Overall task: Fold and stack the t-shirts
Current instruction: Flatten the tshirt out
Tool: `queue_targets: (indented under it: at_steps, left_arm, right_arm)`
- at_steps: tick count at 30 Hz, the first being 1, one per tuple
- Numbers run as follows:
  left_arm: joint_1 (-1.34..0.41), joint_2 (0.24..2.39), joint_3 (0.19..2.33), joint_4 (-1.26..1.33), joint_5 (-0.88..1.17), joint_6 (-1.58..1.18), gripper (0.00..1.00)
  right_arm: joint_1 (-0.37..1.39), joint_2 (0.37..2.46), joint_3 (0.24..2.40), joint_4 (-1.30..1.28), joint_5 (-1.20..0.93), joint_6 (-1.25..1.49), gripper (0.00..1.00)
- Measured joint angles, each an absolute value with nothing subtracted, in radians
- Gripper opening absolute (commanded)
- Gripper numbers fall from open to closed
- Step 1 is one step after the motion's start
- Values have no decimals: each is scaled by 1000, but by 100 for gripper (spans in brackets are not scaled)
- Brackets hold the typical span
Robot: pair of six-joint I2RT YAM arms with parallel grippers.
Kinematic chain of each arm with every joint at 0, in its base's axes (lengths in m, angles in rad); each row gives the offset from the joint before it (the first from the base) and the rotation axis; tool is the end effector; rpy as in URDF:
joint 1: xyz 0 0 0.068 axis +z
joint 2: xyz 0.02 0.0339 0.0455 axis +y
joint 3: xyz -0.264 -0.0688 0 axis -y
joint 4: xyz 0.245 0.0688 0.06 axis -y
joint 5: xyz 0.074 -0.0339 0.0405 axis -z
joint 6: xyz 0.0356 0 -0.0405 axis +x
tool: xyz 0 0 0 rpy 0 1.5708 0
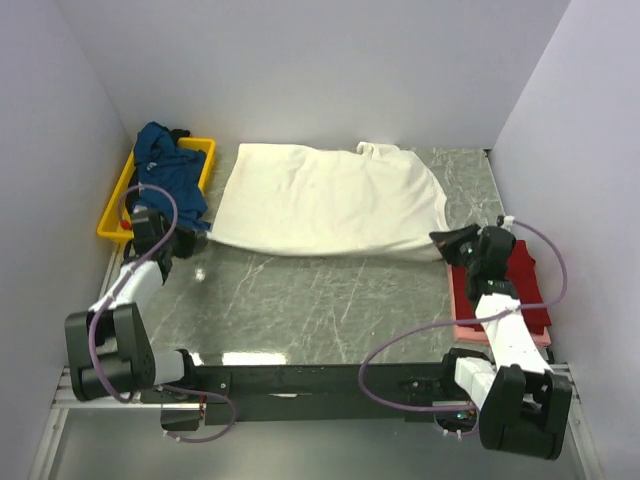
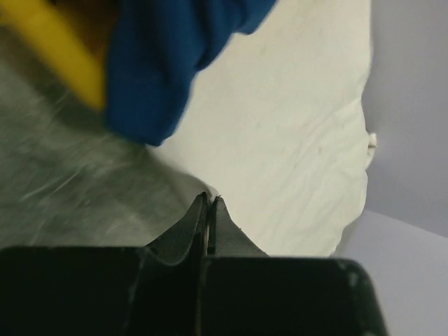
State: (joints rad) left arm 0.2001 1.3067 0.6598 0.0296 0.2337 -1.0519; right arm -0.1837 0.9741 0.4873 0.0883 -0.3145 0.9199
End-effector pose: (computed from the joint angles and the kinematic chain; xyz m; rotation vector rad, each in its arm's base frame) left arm 0.2676 0.0459 0.2057 -1.2140 1.9131 -0.7243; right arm 0.2140 -0.0286 0.2284 0.8790 1.8342 0.7826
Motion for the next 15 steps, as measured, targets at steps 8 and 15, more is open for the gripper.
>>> queue_targets:
  at_steps: [8, 15]
  left_arm:
    - [189, 1065, 495, -105, 95, -1064, 1]
    - [188, 881, 437, -273, -20, -1072, 1]
  right_arm:
    - [-184, 839, 316, -40, -317, 857, 0]
    - [-184, 650, 246, -183, -345, 821, 0]
